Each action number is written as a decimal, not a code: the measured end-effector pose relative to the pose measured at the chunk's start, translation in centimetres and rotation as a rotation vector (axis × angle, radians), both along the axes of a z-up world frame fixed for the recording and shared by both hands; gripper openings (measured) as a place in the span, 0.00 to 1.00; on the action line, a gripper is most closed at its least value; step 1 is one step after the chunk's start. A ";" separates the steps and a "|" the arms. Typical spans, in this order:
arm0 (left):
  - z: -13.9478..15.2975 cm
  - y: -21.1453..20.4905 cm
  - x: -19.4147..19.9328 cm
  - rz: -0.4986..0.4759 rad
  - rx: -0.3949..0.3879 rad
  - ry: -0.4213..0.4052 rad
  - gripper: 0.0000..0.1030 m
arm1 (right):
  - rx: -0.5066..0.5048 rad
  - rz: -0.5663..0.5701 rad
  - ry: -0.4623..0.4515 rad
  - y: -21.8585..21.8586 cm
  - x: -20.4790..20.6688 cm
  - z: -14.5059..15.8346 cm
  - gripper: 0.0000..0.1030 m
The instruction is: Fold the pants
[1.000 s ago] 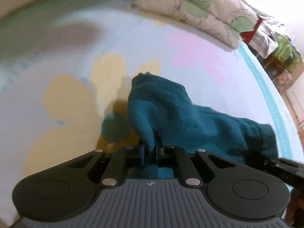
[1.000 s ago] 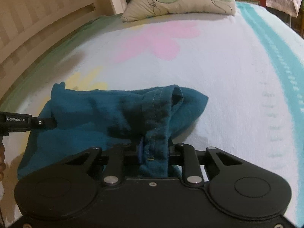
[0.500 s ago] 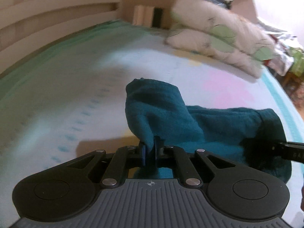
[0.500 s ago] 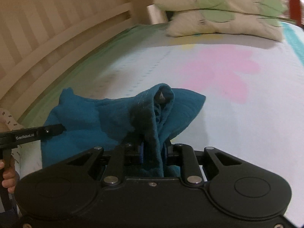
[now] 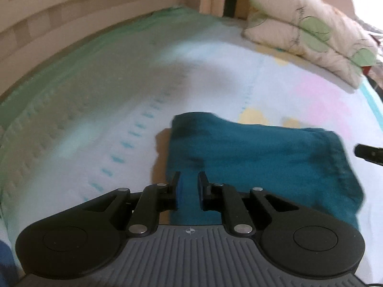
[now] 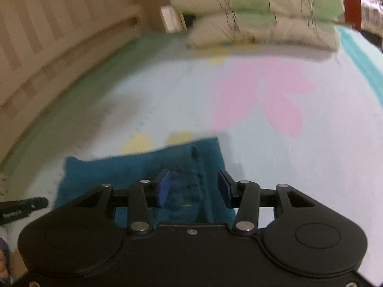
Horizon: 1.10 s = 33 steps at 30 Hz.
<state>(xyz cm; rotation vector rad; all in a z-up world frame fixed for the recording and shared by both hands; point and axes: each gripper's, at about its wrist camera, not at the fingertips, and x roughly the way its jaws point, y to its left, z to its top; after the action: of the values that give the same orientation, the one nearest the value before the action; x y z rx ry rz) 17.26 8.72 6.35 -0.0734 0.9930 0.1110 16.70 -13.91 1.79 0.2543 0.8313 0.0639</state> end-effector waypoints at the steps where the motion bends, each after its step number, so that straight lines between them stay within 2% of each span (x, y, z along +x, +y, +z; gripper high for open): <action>1: 0.4 -0.4 -0.6 -0.011 -0.005 -0.005 0.15 | 0.011 0.017 -0.015 0.7 -0.4 0.4 0.53; 4: 0.1 -2.3 -1.4 -0.042 -0.010 0.018 0.15 | 0.013 0.064 -0.018 2.3 -2.0 0.1 0.53; 6: -1.1 -3.2 -1.8 -0.051 -0.032 0.059 0.15 | -0.014 0.094 0.019 3.1 -2.0 -0.8 0.53; 9: -3.2 -3.7 -2.1 -0.035 -0.076 0.137 0.15 | -0.047 0.104 0.112 3.5 -2.1 -3.1 0.52; 12: -4.7 -3.7 -2.0 -0.023 -0.059 0.165 0.15 | -0.101 0.098 0.232 3.6 -1.7 -5.7 0.51; 18: -4.8 -4.2 -2.0 -0.020 -0.060 0.138 0.29 | -0.166 0.122 0.229 4.4 -1.1 -5.9 0.53; 26: -4.7 -4.6 -2.4 0.061 -0.075 0.112 0.31 | -0.173 0.127 0.222 5.2 -2.2 -6.1 0.59; 33: -4.7 -3.2 -2.2 0.103 -0.158 0.122 0.31 | -0.171 0.127 0.226 5.7 -2.0 -6.3 0.60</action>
<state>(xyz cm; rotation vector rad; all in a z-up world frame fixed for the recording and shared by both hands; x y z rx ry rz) 15.11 5.52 1.68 -0.2653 1.1188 0.1320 14.72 -8.19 -4.54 0.0478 1.0710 0.0833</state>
